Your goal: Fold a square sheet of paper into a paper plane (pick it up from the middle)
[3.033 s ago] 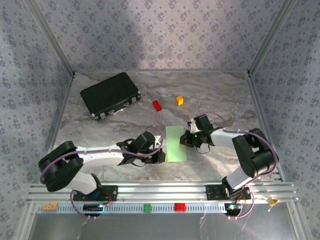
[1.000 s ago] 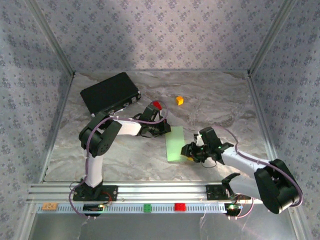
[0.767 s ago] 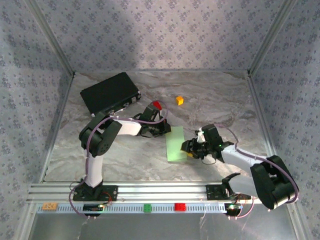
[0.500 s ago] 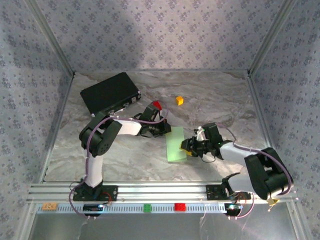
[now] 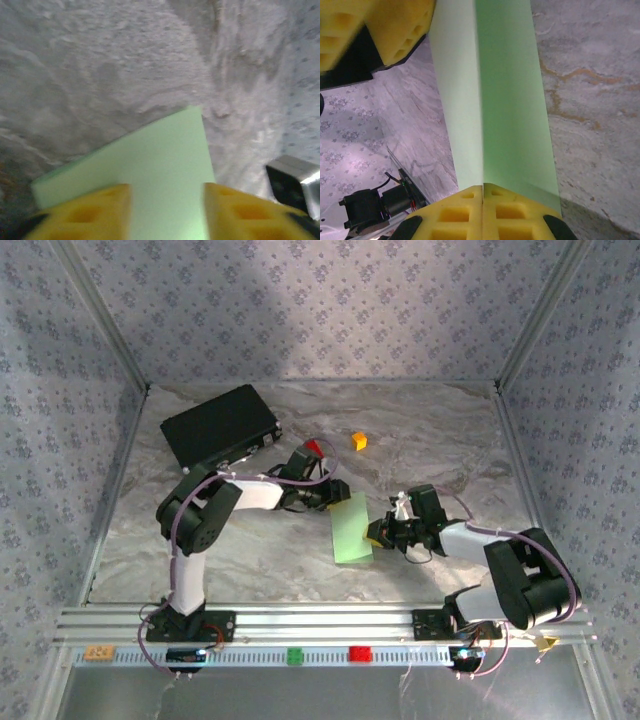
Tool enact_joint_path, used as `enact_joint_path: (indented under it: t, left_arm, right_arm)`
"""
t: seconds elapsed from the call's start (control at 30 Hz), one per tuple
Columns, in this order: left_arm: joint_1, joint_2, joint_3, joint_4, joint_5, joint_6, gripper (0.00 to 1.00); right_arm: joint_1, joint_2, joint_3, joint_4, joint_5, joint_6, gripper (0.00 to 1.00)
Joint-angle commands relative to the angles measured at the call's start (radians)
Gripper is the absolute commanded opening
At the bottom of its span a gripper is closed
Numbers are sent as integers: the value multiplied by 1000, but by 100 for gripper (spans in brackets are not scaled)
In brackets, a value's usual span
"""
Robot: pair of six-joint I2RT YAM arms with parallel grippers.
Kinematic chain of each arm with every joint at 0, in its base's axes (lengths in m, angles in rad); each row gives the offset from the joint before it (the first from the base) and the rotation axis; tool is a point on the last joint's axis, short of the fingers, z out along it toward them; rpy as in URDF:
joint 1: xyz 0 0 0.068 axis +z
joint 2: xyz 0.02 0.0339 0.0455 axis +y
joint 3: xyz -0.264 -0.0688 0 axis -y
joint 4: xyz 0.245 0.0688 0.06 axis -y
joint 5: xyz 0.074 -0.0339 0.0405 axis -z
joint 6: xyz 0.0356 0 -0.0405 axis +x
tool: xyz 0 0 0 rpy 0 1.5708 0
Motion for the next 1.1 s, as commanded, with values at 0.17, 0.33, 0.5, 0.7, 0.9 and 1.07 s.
enact_joint_path:
  t: [0.17,0.33,0.5,0.7,0.9,1.07]
  left_arm:
    - [-2,-70,71,-170,-34,14,94]
    - [-4,-94,169,-269,-27,-40,97]
    - [-22,-131,320,-472,-41,-72,98]
    - [-37,-131,437,-622,-64,-90,99]
    - [-35,-135,453,-651,-58,-110,99]
    - [-37,-159,471,-695,-79,-95,99]
  right_arm:
    - [-10,-15,25,-33,16,-3,4]
    - [-7,-49,48,-81,42,5,3]
    - [4,-87,99,-192,99,-17,3]
    - [24,-116,93,-227,156,-10,2]
    - [60,-100,89,-219,181,10,1]
    - [75,-132,99,-249,204,15,1]
